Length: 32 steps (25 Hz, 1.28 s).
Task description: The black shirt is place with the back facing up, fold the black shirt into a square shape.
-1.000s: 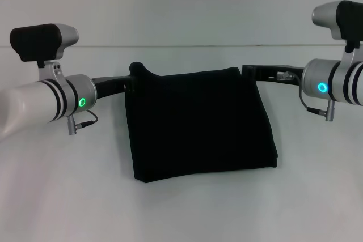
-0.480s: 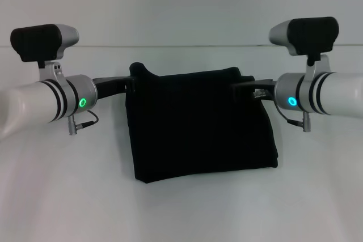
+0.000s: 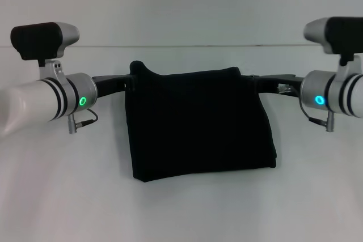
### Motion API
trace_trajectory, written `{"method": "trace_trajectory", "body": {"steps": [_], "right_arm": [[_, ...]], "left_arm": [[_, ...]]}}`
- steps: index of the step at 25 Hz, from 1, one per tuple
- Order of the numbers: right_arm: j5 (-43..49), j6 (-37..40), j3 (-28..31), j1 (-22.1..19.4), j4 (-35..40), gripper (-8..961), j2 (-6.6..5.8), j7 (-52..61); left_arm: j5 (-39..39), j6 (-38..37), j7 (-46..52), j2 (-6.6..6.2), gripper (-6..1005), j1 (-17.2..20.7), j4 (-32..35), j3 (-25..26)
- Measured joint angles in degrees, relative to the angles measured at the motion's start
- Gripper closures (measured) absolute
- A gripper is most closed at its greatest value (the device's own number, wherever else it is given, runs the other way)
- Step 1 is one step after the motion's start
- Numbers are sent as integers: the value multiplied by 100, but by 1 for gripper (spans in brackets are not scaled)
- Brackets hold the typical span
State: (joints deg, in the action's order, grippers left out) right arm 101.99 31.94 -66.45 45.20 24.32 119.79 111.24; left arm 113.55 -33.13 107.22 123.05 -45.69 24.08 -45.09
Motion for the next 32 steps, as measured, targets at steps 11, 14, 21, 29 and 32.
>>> {"method": "trace_trajectory", "body": {"steps": [11,14,21,29,32], "right_arm": [[167,1920,177,-175,111,955,-121,-7],[334,1624,167,-133,-28,955,-75,-7],[419,1098,160,-190,-99,955,-34,-191],[296,1566,793,-444,212,953,-68,-719],[185,1913,1206,-474,220,952,-74,-1086]], "left_arm": [[0,9,-11,1,961,80,-25,-25],[0,10,-19,13,961,112,-26,-24],[0,106,-25,40,962,131,-43,-28],[0,151,-35,59,961,144,-44,-35],[0,136,-33,61,961,149,-19,-9]]}}
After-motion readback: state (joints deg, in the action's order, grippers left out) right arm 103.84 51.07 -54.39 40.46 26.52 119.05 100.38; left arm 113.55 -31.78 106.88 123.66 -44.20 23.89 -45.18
